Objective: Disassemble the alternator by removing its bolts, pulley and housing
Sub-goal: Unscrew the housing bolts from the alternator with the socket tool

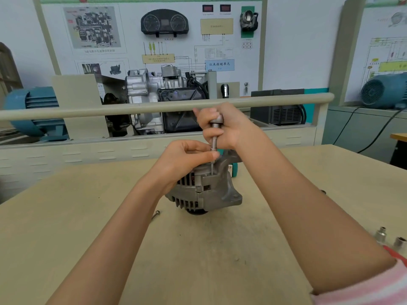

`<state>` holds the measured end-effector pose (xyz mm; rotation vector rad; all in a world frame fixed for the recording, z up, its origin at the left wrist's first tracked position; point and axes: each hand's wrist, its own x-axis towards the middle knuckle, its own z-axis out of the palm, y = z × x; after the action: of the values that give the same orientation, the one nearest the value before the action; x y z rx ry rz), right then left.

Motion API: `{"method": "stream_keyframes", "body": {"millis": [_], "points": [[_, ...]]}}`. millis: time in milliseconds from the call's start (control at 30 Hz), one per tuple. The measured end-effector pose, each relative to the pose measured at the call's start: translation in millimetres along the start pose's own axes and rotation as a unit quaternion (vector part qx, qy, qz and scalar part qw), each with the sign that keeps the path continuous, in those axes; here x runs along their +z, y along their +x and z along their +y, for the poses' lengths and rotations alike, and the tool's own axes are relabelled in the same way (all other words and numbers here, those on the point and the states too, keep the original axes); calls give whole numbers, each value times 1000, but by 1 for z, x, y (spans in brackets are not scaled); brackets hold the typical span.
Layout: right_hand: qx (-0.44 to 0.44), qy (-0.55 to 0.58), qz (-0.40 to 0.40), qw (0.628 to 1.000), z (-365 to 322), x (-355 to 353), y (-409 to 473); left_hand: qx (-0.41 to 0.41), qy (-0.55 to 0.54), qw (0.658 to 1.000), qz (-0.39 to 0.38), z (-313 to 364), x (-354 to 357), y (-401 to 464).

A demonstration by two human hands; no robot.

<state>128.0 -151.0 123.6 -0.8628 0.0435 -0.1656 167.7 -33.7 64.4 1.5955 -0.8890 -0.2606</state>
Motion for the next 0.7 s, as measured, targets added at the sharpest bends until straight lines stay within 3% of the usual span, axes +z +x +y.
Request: {"method": "stream_keyframes", "body": {"millis": [67, 167, 233, 267, 333, 367, 400, 533, 633, 700], "points": [[60, -26, -89, 994, -3, -6, 1, 1, 11, 1000, -6, 0, 0, 0], [74, -30, -110, 991, -1, -3, -2, 6, 13, 1000, 2, -1, -1, 1], [3, -16, -40, 999, 7, 5, -4, 7, 11, 1000, 7, -1, -1, 1], [-70, 0, 33, 997, 14, 10, -5, 8, 11, 1000, 8, -1, 0, 1], [-278, 24, 199, 939, 28, 14, -4, 19, 27, 999, 13, -1, 1, 1], [-342, 32, 239, 908, 34, 18, -3, 23, 40, 999, 16, -2, 2, 2], [-360, 34, 241, 901, 37, 21, -3, 23, 50, 998, 17, -2, 1, 2], [-204, -71, 182, 959, 28, 25, -2, 7, 34, 999, 6, -2, -2, 2], [-71, -36, 64, 995, 13, 15, 2, -1, 15, 1000, -11, -1, -4, 1], [18, -9, -28, 999, 4, 5, 4, 0, 8, 1000, -13, -1, -4, 1]]}}
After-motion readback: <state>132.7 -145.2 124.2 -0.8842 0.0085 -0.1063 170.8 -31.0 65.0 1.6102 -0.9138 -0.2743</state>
